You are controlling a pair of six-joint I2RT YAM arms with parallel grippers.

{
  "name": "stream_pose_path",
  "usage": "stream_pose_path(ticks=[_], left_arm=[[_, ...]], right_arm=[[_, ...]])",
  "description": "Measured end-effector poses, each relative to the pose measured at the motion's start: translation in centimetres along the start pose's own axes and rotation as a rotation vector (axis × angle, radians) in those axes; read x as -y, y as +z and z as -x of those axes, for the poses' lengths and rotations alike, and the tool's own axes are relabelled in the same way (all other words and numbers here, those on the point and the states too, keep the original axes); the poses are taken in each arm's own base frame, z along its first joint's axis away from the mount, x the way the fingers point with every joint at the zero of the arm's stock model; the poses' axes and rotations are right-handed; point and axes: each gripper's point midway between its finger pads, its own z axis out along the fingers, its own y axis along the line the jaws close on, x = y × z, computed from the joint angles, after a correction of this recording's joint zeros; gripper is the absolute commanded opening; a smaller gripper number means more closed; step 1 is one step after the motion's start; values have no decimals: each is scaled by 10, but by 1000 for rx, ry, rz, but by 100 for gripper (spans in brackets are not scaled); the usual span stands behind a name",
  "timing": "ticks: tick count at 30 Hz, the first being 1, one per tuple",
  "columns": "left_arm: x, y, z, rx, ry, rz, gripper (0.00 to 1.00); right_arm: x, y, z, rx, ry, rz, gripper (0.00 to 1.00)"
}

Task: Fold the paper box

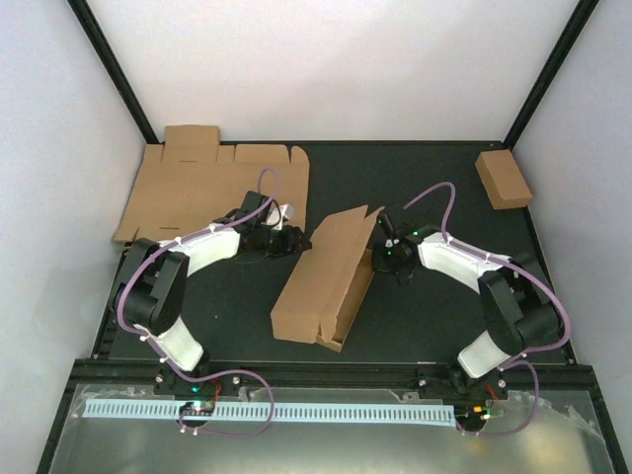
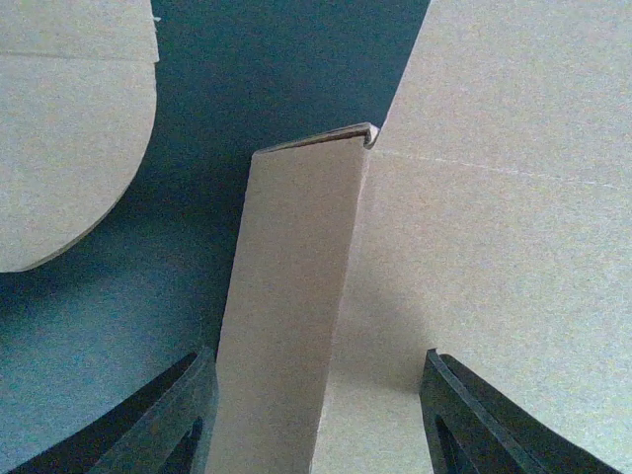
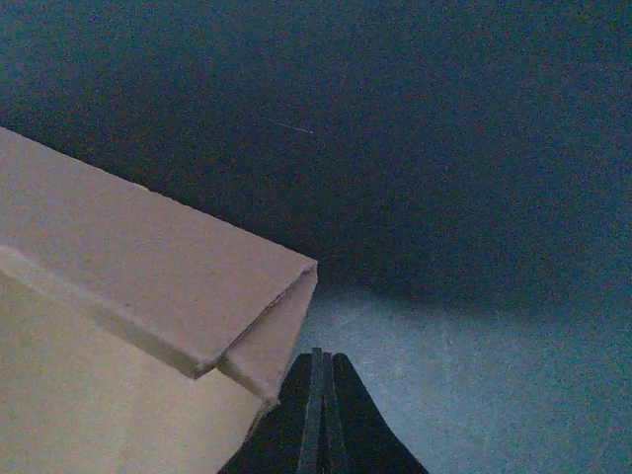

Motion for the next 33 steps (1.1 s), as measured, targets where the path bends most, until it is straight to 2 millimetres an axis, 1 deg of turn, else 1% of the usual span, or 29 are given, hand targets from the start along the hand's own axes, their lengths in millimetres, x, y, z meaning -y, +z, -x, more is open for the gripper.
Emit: stream_pose_path(ticks=[2, 4, 8, 10, 12, 13, 14, 17, 18, 19, 22, 29, 31, 33], left_arm=[[0, 0, 0, -1, 0, -3, 65], [-1, 0, 1, 1, -3, 0, 68], [-7, -6, 7, 19, -19, -1, 68], [-9, -13, 13, 41, -29, -7, 68], [-13, -24, 22, 77, -39, -8, 66], [-14, -30, 27, 96, -43, -7, 64], [-17, -35, 32, 111, -46, 0, 55], [-25, -41, 45, 139, -49, 44, 21], [-26, -40, 48, 139, -42, 61, 11], [-28, -38, 50, 138, -38, 79, 3], [-29, -27, 58, 118, 6, 148, 2], [-7, 5, 59, 56, 153, 247, 2], [-8, 12, 58, 37, 172, 270, 1], [-13, 17, 58, 20, 175, 299, 2]], right_arm=[[1, 1, 0, -2, -11, -4, 2], [3, 4, -1, -8, -26, -17, 2], [7, 7, -2, -10, -57, -36, 2], [7, 7, -2, -11, -66, -39, 2], [6, 8, -3, -11, -73, -40, 2], [6, 8, -3, -11, -77, -40, 2], [7, 8, -3, -11, -79, -41, 2], [7, 8, -2, -12, -86, -44, 2], [7, 9, -2, -12, -87, -45, 2], [7, 9, -1, -11, -88, -47, 2], [6, 10, 1, -10, -88, -51, 1], [6, 11, 5, -4, -93, -62, 1], [8, 12, 5, -4, -94, -70, 2], [9, 12, 6, 0, -96, -83, 1]])
